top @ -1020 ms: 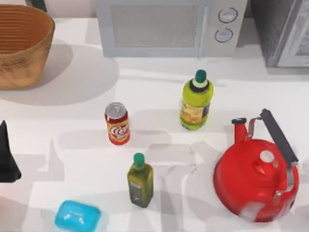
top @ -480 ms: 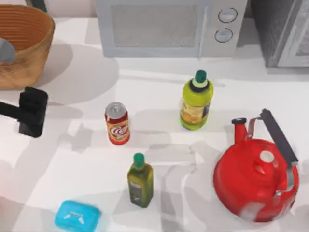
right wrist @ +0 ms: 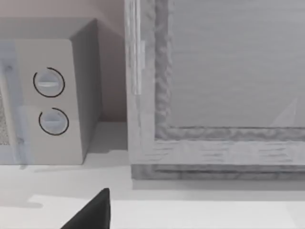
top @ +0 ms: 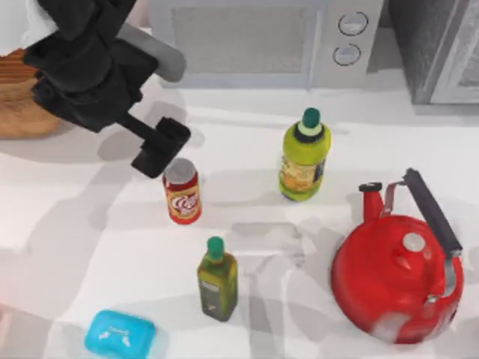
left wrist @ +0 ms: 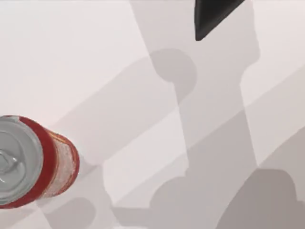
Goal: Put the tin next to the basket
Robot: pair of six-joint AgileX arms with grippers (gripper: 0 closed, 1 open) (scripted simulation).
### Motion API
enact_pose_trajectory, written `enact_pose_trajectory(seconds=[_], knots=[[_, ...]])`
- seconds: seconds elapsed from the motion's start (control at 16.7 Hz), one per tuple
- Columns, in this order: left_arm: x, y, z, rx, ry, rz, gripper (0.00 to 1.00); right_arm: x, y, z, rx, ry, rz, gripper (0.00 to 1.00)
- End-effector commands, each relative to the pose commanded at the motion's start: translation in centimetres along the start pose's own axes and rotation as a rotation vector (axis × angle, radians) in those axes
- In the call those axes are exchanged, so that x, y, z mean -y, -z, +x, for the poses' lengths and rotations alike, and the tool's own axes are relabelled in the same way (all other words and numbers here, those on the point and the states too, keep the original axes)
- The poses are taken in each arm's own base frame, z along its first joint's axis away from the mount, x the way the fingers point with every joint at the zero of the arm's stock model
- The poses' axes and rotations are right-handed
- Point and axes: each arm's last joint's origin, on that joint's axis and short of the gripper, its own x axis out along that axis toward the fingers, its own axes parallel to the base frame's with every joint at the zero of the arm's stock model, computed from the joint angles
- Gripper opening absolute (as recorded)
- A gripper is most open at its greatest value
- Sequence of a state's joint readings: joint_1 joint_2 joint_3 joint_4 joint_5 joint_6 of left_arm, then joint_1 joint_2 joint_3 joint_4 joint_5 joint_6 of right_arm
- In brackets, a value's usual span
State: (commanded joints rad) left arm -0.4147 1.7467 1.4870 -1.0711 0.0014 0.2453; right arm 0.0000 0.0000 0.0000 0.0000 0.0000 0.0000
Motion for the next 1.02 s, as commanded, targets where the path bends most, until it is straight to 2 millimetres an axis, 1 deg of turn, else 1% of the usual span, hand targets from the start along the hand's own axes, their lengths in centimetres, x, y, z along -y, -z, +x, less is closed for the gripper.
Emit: enact_pose_trajectory(seconds=[0.12,0.24,0.42,0.54,0.84,1.02], knots=[[0.7,-2.4,2.0,-0.096,0.031,0.056,1.00,0.0,0.0,0.0,0.000,0.000,0.000,1.00],[1.5,-4.3,3.5,-0.162,0.053,0.100,1.00,0.0,0.0,0.0,0.000,0.000,0.000,1.00],[2.3,-6.0,5.0,-0.216,0.070,0.143,1.00,0.0,0.0,0.0,0.000,0.000,0.000,1.00],[2.5,-6.3,5.4,-0.227,0.073,0.151,1.00,0.0,0.0,0.0,0.000,0.000,0.000,1.00],[2.3,-6.2,5.5,-0.226,0.072,0.146,1.00,0.0,0.0,0.0,0.000,0.000,0.000,1.00],[2.5,-5.9,7.3,-0.228,0.073,0.152,1.00,0.0,0.0,0.0,0.000,0.000,0.000,1.00]])
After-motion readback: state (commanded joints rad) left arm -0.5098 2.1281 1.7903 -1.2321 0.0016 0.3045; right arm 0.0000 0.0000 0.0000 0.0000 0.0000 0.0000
